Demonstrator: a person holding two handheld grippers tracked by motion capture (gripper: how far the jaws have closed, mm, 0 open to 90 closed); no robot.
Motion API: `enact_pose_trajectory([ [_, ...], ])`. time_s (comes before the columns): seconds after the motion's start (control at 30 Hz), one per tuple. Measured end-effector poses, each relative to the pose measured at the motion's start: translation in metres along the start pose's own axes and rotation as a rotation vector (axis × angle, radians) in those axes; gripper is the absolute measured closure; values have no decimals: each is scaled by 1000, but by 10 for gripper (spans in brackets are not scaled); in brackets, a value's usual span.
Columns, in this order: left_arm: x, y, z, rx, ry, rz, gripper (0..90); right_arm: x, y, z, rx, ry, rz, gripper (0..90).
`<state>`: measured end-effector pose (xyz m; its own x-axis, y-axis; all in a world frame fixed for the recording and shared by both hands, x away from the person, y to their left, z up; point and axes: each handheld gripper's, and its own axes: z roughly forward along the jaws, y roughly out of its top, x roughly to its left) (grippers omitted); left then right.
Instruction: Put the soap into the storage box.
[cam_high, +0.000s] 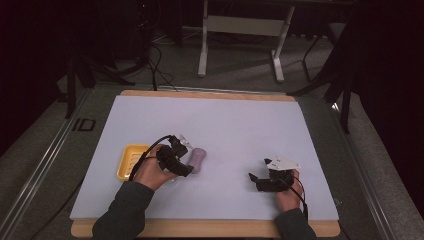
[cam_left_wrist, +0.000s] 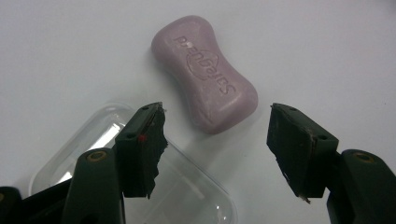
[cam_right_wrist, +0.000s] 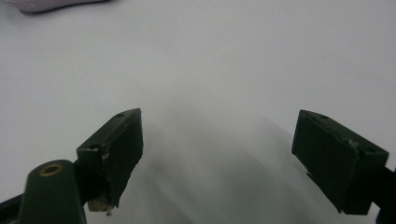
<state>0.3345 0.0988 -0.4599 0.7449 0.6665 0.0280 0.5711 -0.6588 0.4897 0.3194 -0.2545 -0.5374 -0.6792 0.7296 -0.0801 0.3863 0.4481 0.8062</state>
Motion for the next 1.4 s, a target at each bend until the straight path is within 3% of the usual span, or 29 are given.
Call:
enact_pose_trajectory([
  [0.53,3,9,9,6,-3,-55,345,0,0,0,0,0,-4,161],
  [1.0,-1,19,18,43,26,-30,332,0,0,0,-1,0,-6,161],
  [1.4,-2,27,28,58,44,-42,308,0,0,0,-1,0,-7,161],
])
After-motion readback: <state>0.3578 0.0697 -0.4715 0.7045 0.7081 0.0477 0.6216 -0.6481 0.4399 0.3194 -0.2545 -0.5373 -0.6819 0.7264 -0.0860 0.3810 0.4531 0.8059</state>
